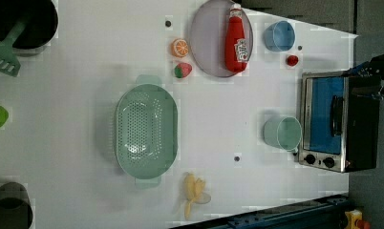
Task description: Drag strainer left to right.
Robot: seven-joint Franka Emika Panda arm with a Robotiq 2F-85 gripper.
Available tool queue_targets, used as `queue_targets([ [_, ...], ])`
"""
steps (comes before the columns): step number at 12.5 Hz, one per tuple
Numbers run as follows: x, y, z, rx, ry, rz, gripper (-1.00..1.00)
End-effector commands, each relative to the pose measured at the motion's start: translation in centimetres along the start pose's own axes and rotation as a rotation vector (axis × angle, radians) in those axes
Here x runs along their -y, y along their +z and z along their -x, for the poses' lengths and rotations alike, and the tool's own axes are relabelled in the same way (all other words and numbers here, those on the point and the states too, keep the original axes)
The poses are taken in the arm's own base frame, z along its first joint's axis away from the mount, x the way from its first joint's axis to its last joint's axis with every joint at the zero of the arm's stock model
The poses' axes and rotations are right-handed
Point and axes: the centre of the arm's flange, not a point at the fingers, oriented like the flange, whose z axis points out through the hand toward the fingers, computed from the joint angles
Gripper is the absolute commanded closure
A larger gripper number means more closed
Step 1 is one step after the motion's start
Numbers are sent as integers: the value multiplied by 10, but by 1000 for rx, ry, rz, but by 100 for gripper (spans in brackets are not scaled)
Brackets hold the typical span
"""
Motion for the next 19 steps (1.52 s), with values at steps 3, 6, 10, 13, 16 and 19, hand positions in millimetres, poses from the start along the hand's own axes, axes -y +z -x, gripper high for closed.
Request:
queue_targets([
  [3, -97, -72, 93, 4, 243, -21, -100],
  [6, -42, -65, 124, -29, 164, -51, -100],
  [10, 38, -37, 182, -71, 159, -58, -100],
  [13, 95, 7, 234, -49, 237, -30, -100],
  [16, 138, 59, 271, 1, 416, -15, -100],
  [19, 168, 115, 290, 61, 562, 1, -100],
])
